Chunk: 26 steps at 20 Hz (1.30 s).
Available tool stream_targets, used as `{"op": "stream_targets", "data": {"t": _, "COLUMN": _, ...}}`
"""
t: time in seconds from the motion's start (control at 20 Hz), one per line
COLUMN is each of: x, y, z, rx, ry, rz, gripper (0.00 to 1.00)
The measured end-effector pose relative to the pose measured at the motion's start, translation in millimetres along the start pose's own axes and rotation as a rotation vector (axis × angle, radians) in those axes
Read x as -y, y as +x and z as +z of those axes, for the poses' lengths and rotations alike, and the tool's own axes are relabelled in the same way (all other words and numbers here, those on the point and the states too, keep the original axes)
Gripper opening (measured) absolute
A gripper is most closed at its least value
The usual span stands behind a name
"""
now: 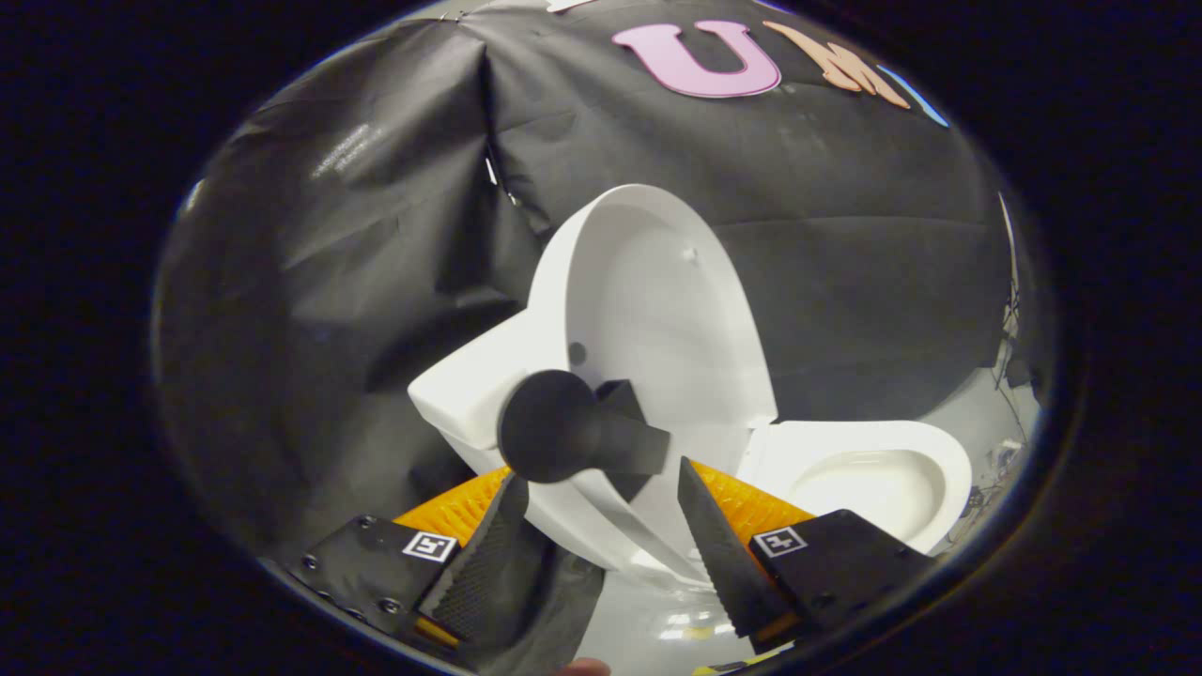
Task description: Open the toilet lid.
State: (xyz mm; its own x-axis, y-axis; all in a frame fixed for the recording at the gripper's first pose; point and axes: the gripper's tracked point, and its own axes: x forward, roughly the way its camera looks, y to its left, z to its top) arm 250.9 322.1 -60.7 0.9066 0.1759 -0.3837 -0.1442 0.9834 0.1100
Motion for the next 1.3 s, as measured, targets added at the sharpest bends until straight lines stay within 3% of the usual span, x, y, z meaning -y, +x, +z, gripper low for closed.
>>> {"op": "stream_targets", "data": {"t": 0.05, "x": 9, "y": -11, "z": -1, "rx": 0.013, "ry": -0.016, "rz": 0.0, "gripper": 0.99}}
{"op": "stream_targets", "data": {"t": 0.55, "x": 120, "y": -113, "z": -9, "rx": 0.072, "ry": -0.138, "rz": -0.166, "gripper": 0.99}}
{"op": "stream_targets", "data": {"t": 0.8, "x": 136, "y": -139, "z": -11, "rx": 0.095, "ry": -0.156, "rz": -0.178, "gripper": 0.99}}
{"op": "stream_targets", "data": {"t": 1.3, "x": 222, "y": -198, "z": -23, "rx": 0.123, "ry": -0.123, "rz": -0.246, "gripper": 0.98}}
